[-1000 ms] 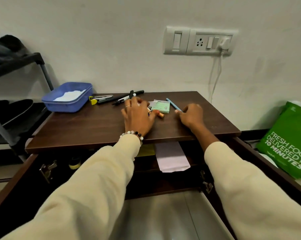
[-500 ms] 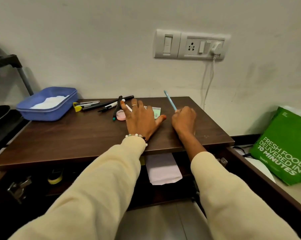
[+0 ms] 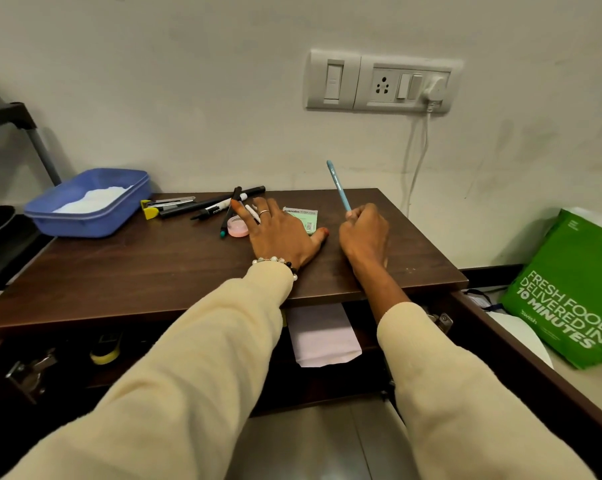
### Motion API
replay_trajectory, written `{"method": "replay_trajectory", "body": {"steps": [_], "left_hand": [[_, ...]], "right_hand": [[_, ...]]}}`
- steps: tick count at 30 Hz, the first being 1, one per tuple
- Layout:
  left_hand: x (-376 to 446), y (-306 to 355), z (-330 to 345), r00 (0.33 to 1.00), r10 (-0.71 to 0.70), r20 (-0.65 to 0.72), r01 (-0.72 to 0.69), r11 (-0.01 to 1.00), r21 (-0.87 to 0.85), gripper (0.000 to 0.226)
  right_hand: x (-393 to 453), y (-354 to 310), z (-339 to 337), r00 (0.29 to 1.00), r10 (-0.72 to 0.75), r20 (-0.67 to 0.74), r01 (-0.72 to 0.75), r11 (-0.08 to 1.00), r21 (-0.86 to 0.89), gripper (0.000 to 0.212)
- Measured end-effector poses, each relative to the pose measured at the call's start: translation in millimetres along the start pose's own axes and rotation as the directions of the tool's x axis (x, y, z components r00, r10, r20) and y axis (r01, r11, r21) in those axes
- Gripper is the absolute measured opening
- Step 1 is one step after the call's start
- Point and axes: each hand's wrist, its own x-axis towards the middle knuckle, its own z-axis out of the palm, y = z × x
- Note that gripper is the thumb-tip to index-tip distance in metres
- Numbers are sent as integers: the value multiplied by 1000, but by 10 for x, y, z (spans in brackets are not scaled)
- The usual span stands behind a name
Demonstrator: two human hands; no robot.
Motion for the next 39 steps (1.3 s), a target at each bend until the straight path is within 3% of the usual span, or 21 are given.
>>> {"method": "replay_trajectory", "body": {"steps": [6, 10, 16, 20, 22, 25, 28, 30, 34, 37, 39], "left_hand": [[-12, 33, -36, 998, -29, -52, 25, 997, -74, 89], [-65, 59, -91, 993, -18, -119, 7, 996, -89, 86], [-312, 38, -210, 953, -117, -281, 37, 961, -274, 86], [-644, 14, -300, 933, -157, -324, -24, 871, -491, 77], [-922, 11, -286, 901, -141, -410, -143, 796, -588, 75], [-1414, 5, -161, 829, -60, -556, -347, 724, -597, 72], [-1908, 12, 102, 849, 36, -527, -391, 715, -580, 71], [-2186, 35, 327, 895, 49, -444, -321, 762, -562, 71], [-2372, 91, 645, 975, -85, -207, -34, 858, -512, 75], [-2260, 165, 663, 987, -154, -38, 121, 886, -447, 81], [-2148, 244, 653, 982, -185, 45, 187, 887, -423, 86]], "right_hand": [[-2, -9, -20, 999, 31, -38, -27, 996, 85, 8], [-14, 16, -67, 993, 103, -61, -82, 958, 276, 5], [-92, 131, -294, 970, 244, 17, -200, 752, 628, 14], [-332, 247, -629, 975, 127, 184, -223, 564, 795, 16], [-508, 341, -853, 974, 34, 226, -208, 538, 817, 15], [-714, 528, -1142, 941, -104, 321, -191, 619, 761, 7], [-863, 738, -1344, 884, -167, 437, -163, 766, 622, 7], [-965, 883, -1456, 862, -160, 480, -116, 860, 496, 12], [-1080, 1098, -1574, 779, -62, 624, -87, 975, 205, 18], [-1067, 1199, -1543, 705, 83, 704, -24, 995, -93, 16], [-1022, 1253, -1462, 710, 171, 684, -29, 976, -215, 15]]}}
